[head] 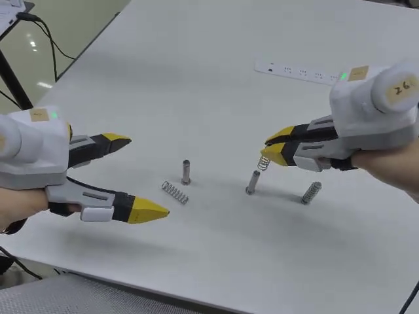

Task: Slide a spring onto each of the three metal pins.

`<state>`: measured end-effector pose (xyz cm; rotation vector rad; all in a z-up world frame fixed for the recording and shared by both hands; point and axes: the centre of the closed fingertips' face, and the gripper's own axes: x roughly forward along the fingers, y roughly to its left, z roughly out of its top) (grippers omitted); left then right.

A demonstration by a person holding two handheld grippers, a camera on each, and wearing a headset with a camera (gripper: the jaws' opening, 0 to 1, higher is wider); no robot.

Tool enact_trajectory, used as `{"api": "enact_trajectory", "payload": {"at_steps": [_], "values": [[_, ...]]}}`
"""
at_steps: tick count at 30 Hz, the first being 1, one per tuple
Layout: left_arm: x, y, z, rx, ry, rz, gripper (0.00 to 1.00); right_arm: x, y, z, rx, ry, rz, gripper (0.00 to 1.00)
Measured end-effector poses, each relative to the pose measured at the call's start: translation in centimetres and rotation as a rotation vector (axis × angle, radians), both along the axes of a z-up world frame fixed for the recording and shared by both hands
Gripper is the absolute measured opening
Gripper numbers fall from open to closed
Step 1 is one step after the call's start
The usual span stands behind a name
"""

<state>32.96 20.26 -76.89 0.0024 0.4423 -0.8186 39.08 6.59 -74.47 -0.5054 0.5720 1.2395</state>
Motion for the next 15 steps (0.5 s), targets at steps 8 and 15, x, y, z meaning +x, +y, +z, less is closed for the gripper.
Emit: {"api": "enact_trajectory", "payload": {"at_steps": [8,15], "values": [[0.2,0.2,0.4,-0.008,-0.004,0.009,0.98,-0.3,0.5,-0.7,-0.030,0.004,0.029,0.06],[0.2,0.3,0.3,-0.009,0.002,0.009,0.98,-0.3,0.7,-1.2,-0.053,0.005,0.043,0.06]]}}
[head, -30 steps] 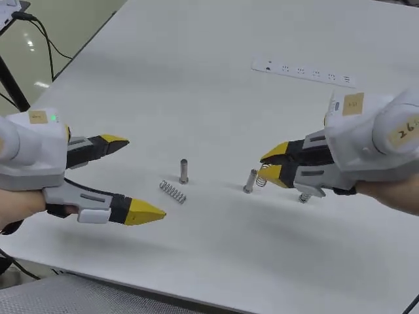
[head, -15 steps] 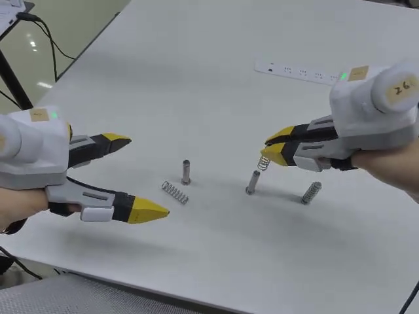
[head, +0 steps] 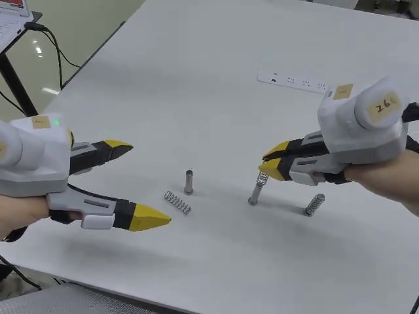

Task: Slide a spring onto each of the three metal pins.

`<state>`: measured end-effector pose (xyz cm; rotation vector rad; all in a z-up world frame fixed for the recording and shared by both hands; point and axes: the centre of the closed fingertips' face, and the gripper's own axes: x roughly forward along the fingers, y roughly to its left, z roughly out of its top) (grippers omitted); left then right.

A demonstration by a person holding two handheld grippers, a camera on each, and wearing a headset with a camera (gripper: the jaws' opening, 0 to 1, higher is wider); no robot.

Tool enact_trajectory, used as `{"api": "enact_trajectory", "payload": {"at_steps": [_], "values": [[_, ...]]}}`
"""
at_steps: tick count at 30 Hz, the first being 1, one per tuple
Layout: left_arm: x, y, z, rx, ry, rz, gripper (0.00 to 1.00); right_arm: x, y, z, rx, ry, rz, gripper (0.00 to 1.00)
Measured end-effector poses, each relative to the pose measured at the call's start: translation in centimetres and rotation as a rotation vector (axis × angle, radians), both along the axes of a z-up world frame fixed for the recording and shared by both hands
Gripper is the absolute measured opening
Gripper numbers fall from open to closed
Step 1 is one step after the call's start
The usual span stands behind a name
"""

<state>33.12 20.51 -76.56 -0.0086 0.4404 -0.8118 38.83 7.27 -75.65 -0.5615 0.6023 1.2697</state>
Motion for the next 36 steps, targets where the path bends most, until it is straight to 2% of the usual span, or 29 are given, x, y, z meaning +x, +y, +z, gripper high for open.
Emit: {"api": "enact_trajectory", "payload": {"at_steps": [23,36], "values": [[-0.3,0.2,-0.1,-0.006,0.009,0.007,0.98,-0.1,0.2,-1.1,-0.028,0.002,0.013,0.06],[-0.3,0.1,-0.3,-0.006,0.014,0.014,0.98,-0.1,-0.1,-4.1,-0.055,0.009,0.004,0.07]]}}
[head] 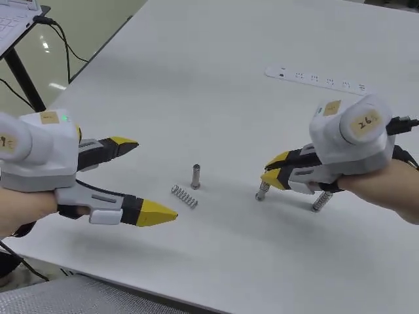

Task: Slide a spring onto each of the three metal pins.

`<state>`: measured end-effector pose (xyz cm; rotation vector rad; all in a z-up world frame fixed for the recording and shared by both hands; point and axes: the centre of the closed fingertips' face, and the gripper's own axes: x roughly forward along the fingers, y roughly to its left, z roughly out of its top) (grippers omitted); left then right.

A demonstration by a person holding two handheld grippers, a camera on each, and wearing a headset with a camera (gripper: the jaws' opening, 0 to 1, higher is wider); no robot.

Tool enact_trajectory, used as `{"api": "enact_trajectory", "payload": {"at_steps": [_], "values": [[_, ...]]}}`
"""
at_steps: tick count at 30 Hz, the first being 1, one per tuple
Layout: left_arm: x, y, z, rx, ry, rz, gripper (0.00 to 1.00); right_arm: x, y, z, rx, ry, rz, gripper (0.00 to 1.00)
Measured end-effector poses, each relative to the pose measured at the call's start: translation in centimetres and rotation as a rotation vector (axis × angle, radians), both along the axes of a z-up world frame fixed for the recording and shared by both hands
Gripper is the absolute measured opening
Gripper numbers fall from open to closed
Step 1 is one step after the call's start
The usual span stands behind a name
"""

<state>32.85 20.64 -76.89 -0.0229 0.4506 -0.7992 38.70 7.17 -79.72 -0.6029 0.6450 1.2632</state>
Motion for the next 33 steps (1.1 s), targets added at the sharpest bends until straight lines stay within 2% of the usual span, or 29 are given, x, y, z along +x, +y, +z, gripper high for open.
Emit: {"api": "enact_trajectory", "payload": {"at_steps": [6,15,22,33], "values": [[0.0,-0.2,0.0,0.001,0.002,-0.001,0.98,0.2,-0.3,-1.3,-0.009,0.008,-0.016,0.07],[0.0,-0.4,0.0,-0.003,0.003,-0.001,0.98,0.3,-0.6,-2.1,-0.022,0.013,-0.027,0.07],[-0.1,-0.3,-0.1,-0.002,0.007,0.002,0.98,0.3,-0.3,-2.2,-0.009,-0.005,-0.017,0.08],[-0.1,-0.3,0.3,-0.004,0.002,-0.001,0.98,-0.2,-0.2,-2.0,0.005,0.009,-0.039,0.12]]}}
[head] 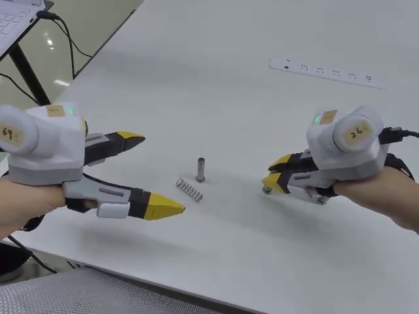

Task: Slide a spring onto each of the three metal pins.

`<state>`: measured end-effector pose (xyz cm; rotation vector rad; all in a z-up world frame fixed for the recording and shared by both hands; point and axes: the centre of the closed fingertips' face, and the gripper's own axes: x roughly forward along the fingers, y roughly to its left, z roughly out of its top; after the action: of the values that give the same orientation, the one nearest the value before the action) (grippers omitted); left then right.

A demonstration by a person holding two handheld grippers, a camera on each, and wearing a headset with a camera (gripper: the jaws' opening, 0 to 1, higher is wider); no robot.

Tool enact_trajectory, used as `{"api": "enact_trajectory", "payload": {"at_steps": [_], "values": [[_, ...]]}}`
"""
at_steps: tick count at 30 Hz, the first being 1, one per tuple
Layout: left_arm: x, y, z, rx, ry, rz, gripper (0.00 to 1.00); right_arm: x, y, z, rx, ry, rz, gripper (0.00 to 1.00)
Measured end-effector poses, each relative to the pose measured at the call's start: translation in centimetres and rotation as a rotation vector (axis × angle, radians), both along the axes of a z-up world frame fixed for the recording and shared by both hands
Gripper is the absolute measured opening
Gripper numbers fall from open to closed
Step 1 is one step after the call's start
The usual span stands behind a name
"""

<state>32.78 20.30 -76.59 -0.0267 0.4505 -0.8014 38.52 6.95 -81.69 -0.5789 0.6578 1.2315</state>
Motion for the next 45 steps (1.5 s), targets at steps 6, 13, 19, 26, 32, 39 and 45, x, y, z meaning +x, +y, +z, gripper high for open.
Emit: {"api": "enact_trajectory", "payload": {"at_steps": [6,13,19,26,32,39,45], "values": [[0.0,0.1,0.0,-0.001,0.002,0.003,0.98,0.1,-0.2,0.7,0.043,0.008,-0.039,0.16],[0.1,0.0,0.0,-0.003,0.004,0.005,0.98,0.1,-0.3,1.9,0.103,0.011,-0.080,0.20],[0.2,0.2,0.2,-0.006,0.000,0.010,0.98,-0.3,-0.2,3.7,0.171,0.000,-0.115,0.21],[0.2,0.3,0.2,-0.002,-0.001,0.012,0.98,-1.3,-0.5,5.1,0.232,-0.009,-0.129,0.22],[0.2,0.2,0.2,0.001,-0.004,0.006,0.98,-2.1,-1.0,5.3,0.236,-0.005,-0.137,0.27],[0.2,0.3,0.2,-0.003,-0.002,0.009,0.98,-3.5,-1.0,5.9,0.254,-0.012,-0.144,0.25],[0.1,0.5,0.3,-0.002,-0.002,0.011,0.98,-4.2,-0.9,5.9,0.298,0.013,-0.163,0.23]]}}
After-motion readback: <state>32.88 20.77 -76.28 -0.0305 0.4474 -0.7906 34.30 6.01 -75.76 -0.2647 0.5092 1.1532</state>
